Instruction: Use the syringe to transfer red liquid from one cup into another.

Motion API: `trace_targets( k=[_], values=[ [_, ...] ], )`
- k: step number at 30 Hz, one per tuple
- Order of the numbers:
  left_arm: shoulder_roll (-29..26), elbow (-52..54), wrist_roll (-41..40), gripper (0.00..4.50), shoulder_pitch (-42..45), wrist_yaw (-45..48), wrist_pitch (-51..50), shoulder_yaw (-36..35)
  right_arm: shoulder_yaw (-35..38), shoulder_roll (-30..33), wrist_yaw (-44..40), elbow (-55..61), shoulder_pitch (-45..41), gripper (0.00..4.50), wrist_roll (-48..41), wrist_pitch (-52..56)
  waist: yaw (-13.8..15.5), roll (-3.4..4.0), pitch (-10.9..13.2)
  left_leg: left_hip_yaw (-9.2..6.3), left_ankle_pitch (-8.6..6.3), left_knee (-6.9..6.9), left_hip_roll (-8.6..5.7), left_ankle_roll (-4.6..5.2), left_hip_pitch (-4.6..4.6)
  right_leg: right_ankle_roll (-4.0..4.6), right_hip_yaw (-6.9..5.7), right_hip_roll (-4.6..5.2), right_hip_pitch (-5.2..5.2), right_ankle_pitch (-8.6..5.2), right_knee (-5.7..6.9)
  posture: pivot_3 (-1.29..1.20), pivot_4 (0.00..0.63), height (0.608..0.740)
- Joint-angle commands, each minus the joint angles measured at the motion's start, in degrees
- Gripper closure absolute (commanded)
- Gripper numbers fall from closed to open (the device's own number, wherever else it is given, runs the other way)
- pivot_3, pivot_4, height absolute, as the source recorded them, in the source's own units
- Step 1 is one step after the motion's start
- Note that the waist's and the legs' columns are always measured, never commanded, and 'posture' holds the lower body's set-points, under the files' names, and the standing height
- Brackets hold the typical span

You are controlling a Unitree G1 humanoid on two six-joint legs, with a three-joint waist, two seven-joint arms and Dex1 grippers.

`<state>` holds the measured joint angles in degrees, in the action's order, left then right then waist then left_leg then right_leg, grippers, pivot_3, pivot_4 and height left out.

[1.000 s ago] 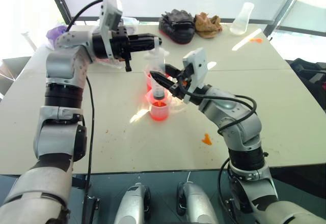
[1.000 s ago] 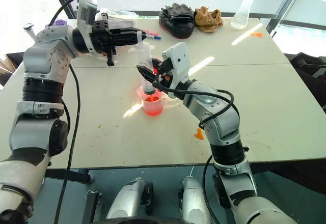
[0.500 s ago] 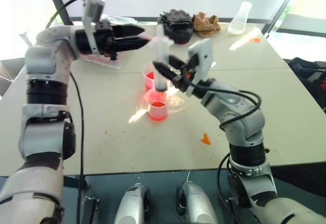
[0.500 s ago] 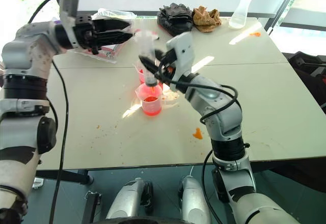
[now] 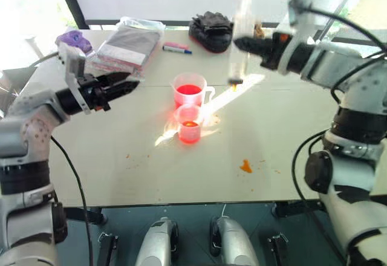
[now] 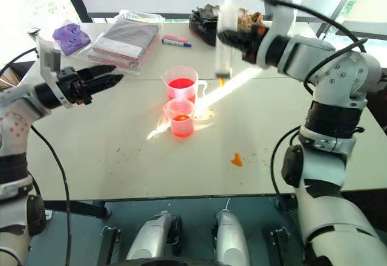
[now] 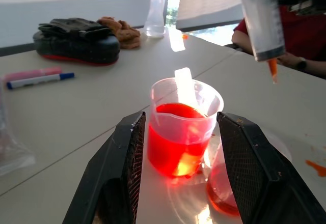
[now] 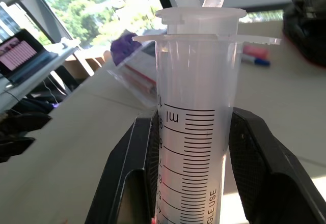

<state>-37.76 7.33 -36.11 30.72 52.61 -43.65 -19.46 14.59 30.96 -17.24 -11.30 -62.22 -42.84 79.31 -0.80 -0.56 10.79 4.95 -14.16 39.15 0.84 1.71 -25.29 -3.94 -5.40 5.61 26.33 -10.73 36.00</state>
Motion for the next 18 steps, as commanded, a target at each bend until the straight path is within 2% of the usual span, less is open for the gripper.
trace_targets(
  k=[1,6,14,16,17,18],
  values=[
    [2.6,9.3,-3.3,2.12,-6.3,-5.1,-1.3,-1.3,-2.9,2.0,-4.0,-8.1,-1.1,3.04,1.5,4.7,-0.2,0.02,0.0,0.01,0.00,-0.01,0.00,0.00,0.01,0.00,0.03,-0.01,0.01,0.00,0.01,0.00,0.150,0.740],
    [4.5,13.1,-3.0,2.12,-13.7,-9.6,-0.4,-1.2,-7.7,1.2,-8.6,-19.0,-1.3,3.04,5.5,3.7,-0.1,0.02,0.0,0.03,0.01,-0.01,0.04,0.00,0.02,0.00,0.03,-0.09,0.04,0.00,0.06,0.00,0.150,0.740],
    [0.2,12.8,-5.3,2.12,-18.1,-5.7,0.6,-1.3,-14.3,-1.3,-12.4,-28.3,-3.1,3.04,13.4,-1.8,0.1,0.02,0.0,0.02,0.00,0.02,0.02,0.00,-0.03,-0.01,0.01,-0.09,0.06,0.00,0.01,0.00,0.150,0.740],
    [-1.2,12.7,-6.3,2.11,-18.2,-4.5,0.4,-1.2,-14.7,-1.7,-13.2,-29.4,-3.3,2.07,14.6,-2.5,0.1,0.02,0.0,0.01,0.00,0.02,0.02,0.00,-0.03,-0.01,0.01,-0.09,0.04,0.00,0.00,0.00,0.150,0.740],
    [-2.0,12.6,-6.6,2.11,-18.1,-3.9,0.4,-1.1,-14.7,-1.9,-13.5,-29.9,-3.4,1.73,15.2,-2.8,0.1,0.02,0.0,0.00,0.00,0.02,0.02,0.00,-0.03,-0.01,0.01,-0.09,0.04,0.00,-0.01,0.00,0.150,0.740],
    [-2.8,12.4,-6.8,2.11,-18.0,-3.3,0.2,-1.1,-14.7,-2.0,-13.6,-30.4,-3.7,1.10,15.7,-3.2,0.0,0.02,0.0,0.01,0.00,0.02,0.02,0.00,-0.03,-0.01,0.00,-0.09,0.04,0.00,-0.01,0.00,0.150,0.740]
  ],
)
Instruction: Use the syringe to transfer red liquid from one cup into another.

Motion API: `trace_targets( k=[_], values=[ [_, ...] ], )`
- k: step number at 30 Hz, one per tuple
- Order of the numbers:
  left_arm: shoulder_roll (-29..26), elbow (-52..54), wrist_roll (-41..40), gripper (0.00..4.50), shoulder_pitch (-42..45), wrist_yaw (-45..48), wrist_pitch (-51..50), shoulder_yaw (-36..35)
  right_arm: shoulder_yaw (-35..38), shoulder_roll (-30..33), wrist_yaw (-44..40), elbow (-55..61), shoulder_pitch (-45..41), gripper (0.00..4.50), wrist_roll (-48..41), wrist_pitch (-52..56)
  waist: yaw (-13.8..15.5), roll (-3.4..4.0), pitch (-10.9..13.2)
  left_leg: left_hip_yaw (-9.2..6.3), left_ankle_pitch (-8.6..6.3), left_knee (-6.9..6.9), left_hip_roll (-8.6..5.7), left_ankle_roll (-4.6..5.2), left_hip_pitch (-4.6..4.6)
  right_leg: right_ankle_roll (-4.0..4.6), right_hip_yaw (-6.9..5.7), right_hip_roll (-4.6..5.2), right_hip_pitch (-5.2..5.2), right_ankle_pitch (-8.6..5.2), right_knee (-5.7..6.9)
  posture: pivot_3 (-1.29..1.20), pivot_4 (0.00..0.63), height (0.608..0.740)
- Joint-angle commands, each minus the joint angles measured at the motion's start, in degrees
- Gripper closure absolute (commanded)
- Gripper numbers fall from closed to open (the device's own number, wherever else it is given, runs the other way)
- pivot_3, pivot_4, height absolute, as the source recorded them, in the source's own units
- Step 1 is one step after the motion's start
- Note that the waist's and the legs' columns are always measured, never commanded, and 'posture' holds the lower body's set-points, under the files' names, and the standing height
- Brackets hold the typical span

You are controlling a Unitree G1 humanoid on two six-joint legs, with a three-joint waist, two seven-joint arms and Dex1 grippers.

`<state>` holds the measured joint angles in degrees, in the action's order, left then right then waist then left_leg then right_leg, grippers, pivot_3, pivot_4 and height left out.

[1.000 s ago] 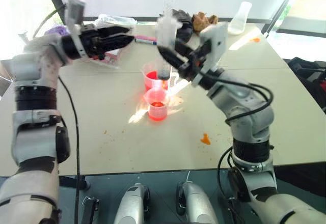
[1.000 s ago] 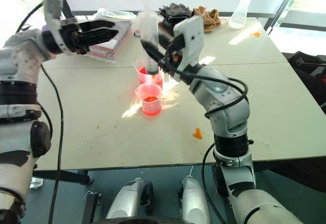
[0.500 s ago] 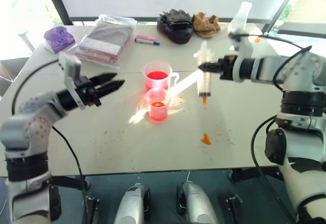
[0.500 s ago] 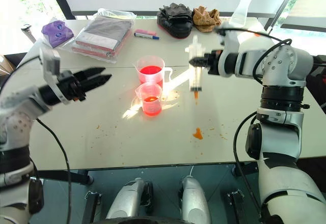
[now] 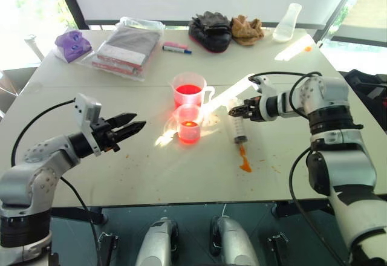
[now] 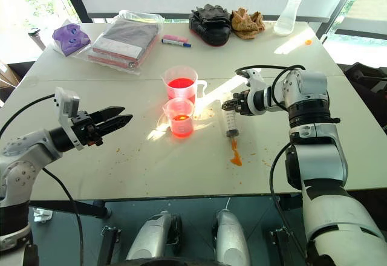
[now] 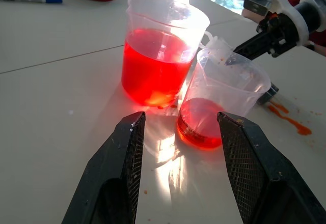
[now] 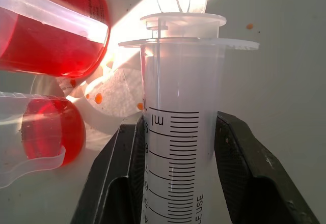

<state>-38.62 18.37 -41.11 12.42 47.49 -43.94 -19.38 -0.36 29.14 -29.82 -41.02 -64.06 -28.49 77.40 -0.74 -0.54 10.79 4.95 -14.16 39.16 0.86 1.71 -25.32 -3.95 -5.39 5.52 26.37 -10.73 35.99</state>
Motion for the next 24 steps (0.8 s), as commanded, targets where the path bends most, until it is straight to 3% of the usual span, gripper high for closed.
trace_targets(
  k=[1,2,7,11,17,21,24],
  values=[
    [-2.6,1.2,-1.9,2.11,0.4,2.1,0.4,-1.1,0.5,-0.3,-1.1,-1.2,-2.0,0.67,1.8,-1.5,-0.1,0.00,0.0,0.00,0.00,0.00,0.00,0.00,0.00,0.00,0.00,0.00,0.01,0.00,0.00,0.00,0.150,0.740],
    [-3.2,0.9,-2.0,2.11,0.5,2.6,0.5,-0.9,0.8,-0.4,-0.9,-1.8,-2.3,0.08,2.3,-1.8,-0.1,0.00,0.0,0.00,0.00,0.00,0.00,0.00,0.00,0.00,0.00,0.00,0.02,0.00,0.00,0.00,0.150,0.740],
    [-4.8,-0.2,-2.0,2.11,1.3,3.3,0.7,-0.2,1.2,0.8,-1.4,-1.2,-2.3,0.08,4.2,-2.3,0.0,0.01,0.0,0.00,0.00,0.00,0.00,0.00,0.00,0.00,0.00,0.00,0.01,0.00,0.00,0.00,0.150,0.740],
    [-5.7,-0.4,-2.5,2.11,2.0,3.7,0.2,-0.4,2.9,5.7,-4.3,5.6,-2.2,0.08,2.8,0.4,0.2,0.05,0.0,0.00,0.00,0.00,-0.02,0.00,-0.06,0.00,0.00,0.02,0.05,0.00,-0.02,0.00,0.150,0.740],
    [-8.8,-1.1,-3.8,2.11,1.4,6.1,-0.6,-1.1,11.8,13.0,-8.9,24.9,1.9,0.08,-5.8,8.4,0.0,0.06,0.0,0.00,-0.03,-0.07,0.02,0.00,-0.04,0.00,-0.03,0.01,0.07,-0.01,-0.09,0.00,0.150,0.740],
    [-9.8,-1.5,-4.2,2.11,1.1,6.0,-0.6,-1.8,17.6,14.5,-12.4,40.3,16.5,0.08,-7.4,-4.3,0.2,-0.03,0.0,-0.04,-0.04,-0.09,0.08,-0.01,-0.02,0.01,-0.09,-0.03,-0.04,-0.02,-0.28,0.00,0.150,0.740],
    [-9.9,-1.4,-4.2,2.11,0.5,5.2,-0.7,-2.5,21.0,11.8,-11.8,47.1,28.8,0.08,-4.1,-19.9,0.3,0.00,0.0,-0.02,-0.04,-0.10,0.05,0.00,-0.07,-0.02,-0.08,-0.02,-0.09,0.00,-0.46,0.00,0.150,0.740]
  ],
)
